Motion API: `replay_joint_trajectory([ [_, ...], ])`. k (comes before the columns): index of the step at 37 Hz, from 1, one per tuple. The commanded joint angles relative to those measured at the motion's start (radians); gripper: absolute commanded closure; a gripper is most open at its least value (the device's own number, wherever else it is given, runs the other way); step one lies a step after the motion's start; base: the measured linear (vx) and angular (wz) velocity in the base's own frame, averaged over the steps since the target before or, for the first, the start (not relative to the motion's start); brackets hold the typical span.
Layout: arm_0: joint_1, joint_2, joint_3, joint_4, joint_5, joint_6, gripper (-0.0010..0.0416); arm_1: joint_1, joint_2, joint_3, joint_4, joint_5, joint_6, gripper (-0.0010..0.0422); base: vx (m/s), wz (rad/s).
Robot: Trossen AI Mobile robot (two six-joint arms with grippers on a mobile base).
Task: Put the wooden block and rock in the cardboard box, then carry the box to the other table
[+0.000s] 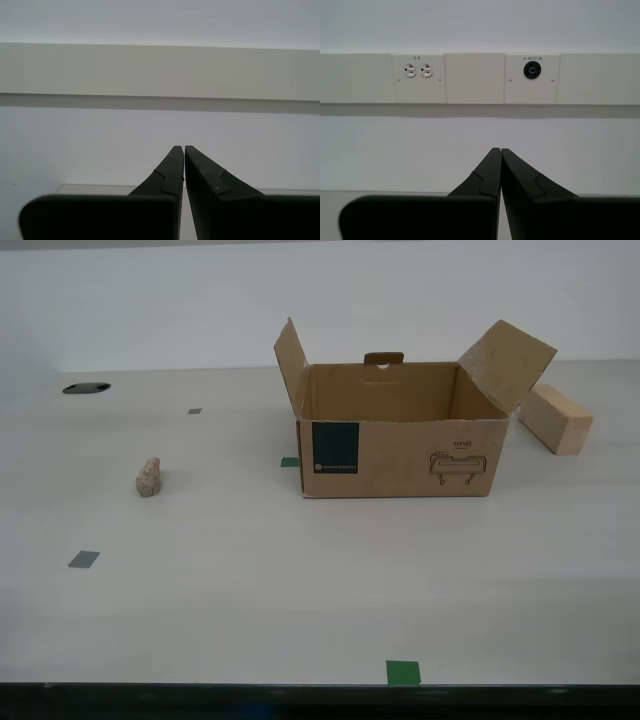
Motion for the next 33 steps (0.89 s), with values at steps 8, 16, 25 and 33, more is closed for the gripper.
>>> replay_joint_trajectory([
  [8, 0.000, 0.000, 0.001, 0.003, 0.002, 0.001, 0.0405, 0.000, 0.000, 0.000, 0.006, 0.002, 0.002, 0.0412, 0.000, 0.000],
  [16, 0.000, 0.000, 0.001, 0.003, 0.002, 0.001, 0.0406, 0.000, 0.000, 0.000, 0.006, 0.002, 0.002, 0.0412, 0.000, 0.000],
  [25, 0.000, 0.000, 0.001, 0.003, 0.002, 0.001, 0.0406, 0.000, 0.000, 0.000, 0.006, 0.002, 0.002, 0.0412, 0.000, 0.000],
  [33, 0.000, 0.000, 0.001, 0.003, 0.002, 0.001, 0.0406, 0.000, 0.000, 0.000, 0.006, 0.002, 0.002, 0.0412, 0.000, 0.000],
])
